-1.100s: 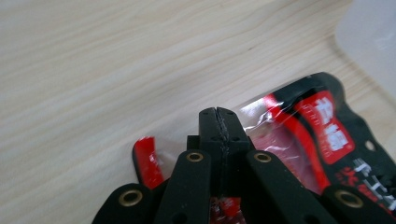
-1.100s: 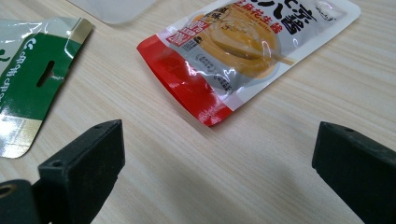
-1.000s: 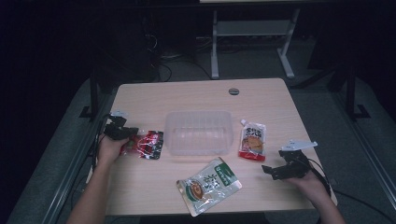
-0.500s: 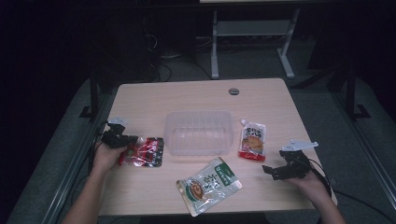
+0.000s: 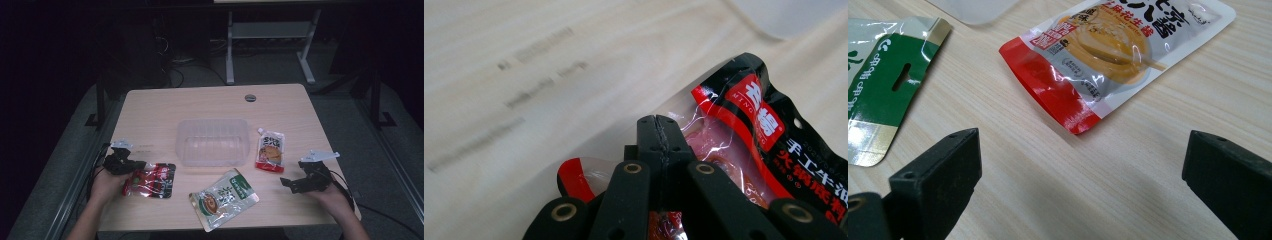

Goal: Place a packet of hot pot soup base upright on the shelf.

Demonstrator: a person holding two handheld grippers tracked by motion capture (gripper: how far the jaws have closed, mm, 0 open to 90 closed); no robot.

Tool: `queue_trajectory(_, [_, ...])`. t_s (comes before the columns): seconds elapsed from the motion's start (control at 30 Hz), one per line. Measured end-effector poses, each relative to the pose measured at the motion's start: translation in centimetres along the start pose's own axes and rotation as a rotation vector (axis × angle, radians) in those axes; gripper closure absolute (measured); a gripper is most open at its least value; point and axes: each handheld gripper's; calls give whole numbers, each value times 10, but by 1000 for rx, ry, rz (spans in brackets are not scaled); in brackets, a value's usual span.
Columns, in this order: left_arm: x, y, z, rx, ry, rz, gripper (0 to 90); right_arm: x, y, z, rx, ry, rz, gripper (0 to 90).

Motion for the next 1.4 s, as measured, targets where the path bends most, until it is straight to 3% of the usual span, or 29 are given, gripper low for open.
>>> queue_trajectory(0.2, [6,-14,14,1,-16,28,898,0,0,0,-2,1,0,23])
queue_trajectory(0.3, [14,-15,17,5,-47,48,898,0,0,0,1,2,2,23])
queue_trajectory(0.43, [33,-16,26,19,-74,-20,898,0,1,0,3,0,4,23])
queue_trajectory(0.5, [39,-11,34,18,-61,-46,898,0,0,0,1,1,4,23])
queue_trajectory(0.73, [54,1,57,102,-81,-79,898,1,1,0,7,-3,5,24])
queue_trajectory(0.83, [51,1,58,111,-43,-66,898,0,1,0,6,5,3,24])
queue_trajectory(0.97, [43,-3,57,85,5,-50,898,0,1,0,8,0,2,24])
queue_trajectory(1.13, [40,-9,56,99,10,-18,898,1,0,0,2,-3,7,24])
queue_trajectory(1.4, [35,-32,62,94,22,46,898,1,1,0,8,0,7,23])
Point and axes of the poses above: each handheld gripper's, and its own axes: x roughly backward along the jaws, z roughly out of its underside, y roughly to its left, and after that the axes turned 4 degrees about z, right-handed
